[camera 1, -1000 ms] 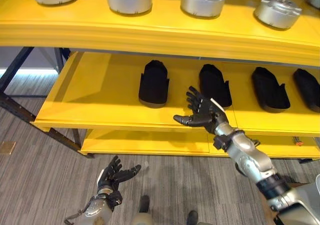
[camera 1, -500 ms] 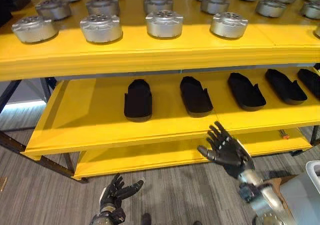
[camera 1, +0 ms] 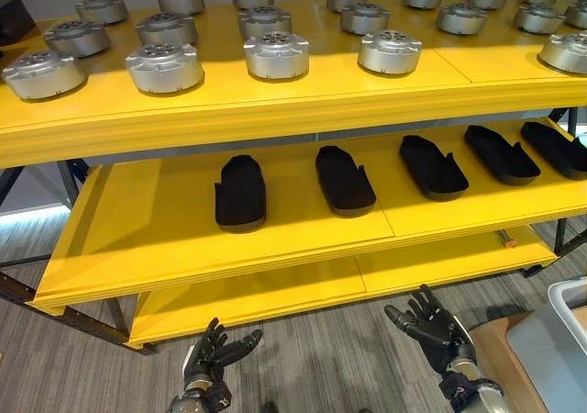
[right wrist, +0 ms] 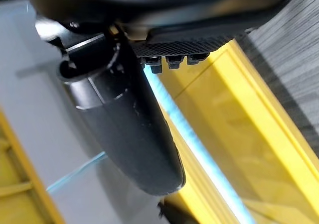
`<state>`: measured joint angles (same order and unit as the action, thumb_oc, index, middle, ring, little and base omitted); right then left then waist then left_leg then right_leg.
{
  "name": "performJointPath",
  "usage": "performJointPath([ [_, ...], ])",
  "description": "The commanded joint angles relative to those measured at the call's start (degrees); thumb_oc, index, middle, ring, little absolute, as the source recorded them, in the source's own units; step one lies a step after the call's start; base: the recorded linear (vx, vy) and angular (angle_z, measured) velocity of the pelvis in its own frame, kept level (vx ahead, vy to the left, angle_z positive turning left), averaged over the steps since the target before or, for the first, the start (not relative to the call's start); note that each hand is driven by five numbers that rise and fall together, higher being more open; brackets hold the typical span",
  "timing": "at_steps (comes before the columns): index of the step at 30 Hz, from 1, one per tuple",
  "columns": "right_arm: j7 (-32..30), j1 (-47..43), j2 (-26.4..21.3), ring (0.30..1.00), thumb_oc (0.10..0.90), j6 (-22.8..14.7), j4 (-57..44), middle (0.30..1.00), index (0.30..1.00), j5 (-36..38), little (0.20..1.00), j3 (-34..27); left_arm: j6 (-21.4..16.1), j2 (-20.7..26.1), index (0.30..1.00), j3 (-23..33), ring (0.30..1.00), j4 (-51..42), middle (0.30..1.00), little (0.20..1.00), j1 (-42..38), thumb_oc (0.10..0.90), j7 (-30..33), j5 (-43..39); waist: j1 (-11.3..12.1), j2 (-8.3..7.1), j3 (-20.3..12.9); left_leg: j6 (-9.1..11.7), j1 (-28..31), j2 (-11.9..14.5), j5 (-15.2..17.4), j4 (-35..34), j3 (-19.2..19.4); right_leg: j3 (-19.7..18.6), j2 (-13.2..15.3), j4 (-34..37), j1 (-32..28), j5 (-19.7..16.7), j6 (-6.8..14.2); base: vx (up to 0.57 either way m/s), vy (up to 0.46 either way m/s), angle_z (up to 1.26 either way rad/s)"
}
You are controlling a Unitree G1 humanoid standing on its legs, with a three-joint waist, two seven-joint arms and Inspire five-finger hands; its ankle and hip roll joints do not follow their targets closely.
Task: Move parts from the plastic box to the shelf.
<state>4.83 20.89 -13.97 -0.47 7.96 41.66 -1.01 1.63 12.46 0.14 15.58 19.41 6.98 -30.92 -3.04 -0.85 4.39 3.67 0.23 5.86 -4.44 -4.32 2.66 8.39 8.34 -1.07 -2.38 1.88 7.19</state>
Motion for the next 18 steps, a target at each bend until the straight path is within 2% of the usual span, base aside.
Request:
performJointPath([
  [1,-0.36,-5.23,1.41,1.000,0.900,-7.21,-3.00,1.000,1.000,-0.84,1.000,-3.69,-6.56,5.43,1.000,4.31,1.000,-6.69,1.000,1.000,-2.61,0.900,-0.17,2.05,-0.49,-3.53,0.05,-0.19,-1.95,3.23,9.04,7.90,-1.03,0.61,5.86,1.04,-3.00,-0.71,4.16,-0.02,0.112,-0.06],
  [3,-0.76,-5.05,1.95,1.000,0.900,-7.43,-2.89,1.000,1.000,-1.30,1.000,-4.33,-6.84,6.01,1.000,3.79,1.000,-7.06,1.000,1.000,-3.35,0.900,-0.31,2.68,-1.17,-3.68,0.42,-0.79,-2.53,2.36,10.02,9.06,-0.50,-0.32,6.79,0.76,-1.92,-1.96,4.71,-0.04,0.139,-0.10],
  [6,-0.89,-4.80,2.22,1.000,0.900,-7.40,-2.75,1.000,1.000,-1.83,1.000,-4.32,-7.12,7.06,1.000,2.51,1.000,-7.48,1.000,1.000,-4.84,0.900,-0.36,3.60,-2.67,-3.90,1.32,-2.40,-3.35,0.68,11.73,10.86,1.02,-3.89,8.22,-0.80,1.33,-4.73,5.68,-0.07,0.183,-0.26],
  [8,-1.03,-4.89,2.51,1.000,0.900,-7.55,-2.67,1.000,1.000,-1.79,1.000,-4.56,-7.42,8.21,1.000,1.64,1.000,-7.45,1.000,1.000,-5.89,0.900,-0.72,4.82,-3.97,-4.02,2.45,-3.74,-3.79,-0.62,12.52,11.34,2.00,-6.99,9.17,-2.62,4.25,-7.78,6.23,-0.14,0.252,-0.66],
  [9,-0.88,-4.24,2.97,1.000,0.900,-7.69,-2.89,1.000,1.000,-1.42,1.000,-5.42,-7.77,9.23,1.000,0.77,1.000,-7.12,1.000,1.000,-6.71,0.900,-1.30,5.84,-5.66,-3.92,3.73,-4.77,-3.77,-1.81,13.26,11.37,3.62,-9.59,9.76,-3.81,6.74,-11.60,6.52,-0.12,0.209,-0.81],
  [10,-0.88,-4.27,3.00,1.000,0.900,-7.68,-2.89,1.000,1.000,-1.42,1.000,-5.42,-7.78,9.25,1.000,0.78,1.000,-7.10,1.000,1.000,-6.74,0.900,-1.31,5.84,-5.60,-3.98,3.50,-4.78,-4.01,-1.88,13.05,11.25,3.73,-9.73,9.81,-3.79,7.10,-11.73,6.52,-0.11,0.219,-0.77],
  [12,-1.28,-4.28,3.54,1.000,0.900,-8.09,-2.30,1.000,1.000,-1.22,1.000,-5.80,-8.18,10.07,1.000,0.64,1.000,-7.06,1.000,1.000,-7.20,0.900,-1.17,6.12,-6.90,-3.65,5.10,-5.29,-3.68,-2.10,13.90,11.88,5.79,-10.05,9.85,-4.86,9.65,-14.48,6.57,-0.09,0.168,-0.58],
  [13,-1.51,-4.47,3.73,1.000,0.900,-8.40,-2.00,1.000,1.000,-1.09,1.000,-5.86,-8.34,10.25,1.000,0.79,1.000,-6.99,1.000,1.000,-7.40,0.900,-0.89,6.07,-7.04,-3.44,6.18,-5.61,-3.61,-2.01,14.41,12.55,7.50,-7.53,9.73,-5.88,11.35,-14.48,6.33,-0.13,0.246,-0.57],
  [14,-1.79,-4.32,3.69,1.000,0.900,-8.76,-1.72,1.000,1.000,-1.33,1.000,-5.79,-8.42,10.15,1.000,1.24,1.000,-6.99,1.000,1.000,-7.44,0.900,-0.68,5.70,-6.43,-3.01,7.12,-5.86,-3.08,-1.77,15.16,13.03,10.00,-1.37,10.41,-6.94,12.50,-12.89,5.73,-0.10,0.192,-0.82],
  [15,-1.79,-4.33,3.68,1.000,0.900,-8.75,-1.72,1.000,1.000,-1.34,1.000,-5.80,-8.42,10.14,1.000,1.23,1.000,-6.98,1.000,1.000,-7.46,0.900,-0.68,5.70,-6.42,-2.99,7.24,-5.85,-3.00,-1.73,15.24,13.11,9.98,-1.35,10.38,-6.97,12.39,-12.84,5.72,-0.02,0.266,-1.99],
  [16,-2.33,-3.71,3.50,1.000,0.900,-9.14,-1.59,1.000,1.000,-1.54,1.000,-5.73,-8.52,9.13,1.000,1.87,1.000,-7.27,1.000,1.000,-6.61,0.900,-0.61,5.08,-5.53,-1.83,8.04,-6.09,-0.40,-0.91,17.64,13.24,13.41,8.11,12.25,-8.53,11.12,-9.03,5.17,0.03,0.191,-1.99],
  [17,-2.40,-3.71,3.19,1.000,0.900,-9.16,-1.70,1.000,1.000,-1.77,1.000,-5.52,-8.59,8.64,1.000,2.15,1.000,-7.34,1.000,1.000,-6.34,0.900,-0.45,4.58,-5.11,-1.82,8.06,-6.27,0.52,-0.70,18.09,13.50,15.47,11.53,12.83,-8.55,10.78,-8.30,4.68,0.04,0.200,-1.82],
  [18,-2.48,-3.98,3.05,1.000,0.900,-9.09,-1.66,1.000,1.000,-2.16,1.000,-5.13,-8.53,8.23,1.000,2.19,1.000,-7.40,1.000,1.000,-6.28,0.900,-0.52,4.33,-5.28,-1.81,7.87,-6.28,1.38,-0.52,18.07,13.13,16.77,11.51,12.66,-8.38,11.02,-8.12,4.58,0.04,0.049,-0.92],
])
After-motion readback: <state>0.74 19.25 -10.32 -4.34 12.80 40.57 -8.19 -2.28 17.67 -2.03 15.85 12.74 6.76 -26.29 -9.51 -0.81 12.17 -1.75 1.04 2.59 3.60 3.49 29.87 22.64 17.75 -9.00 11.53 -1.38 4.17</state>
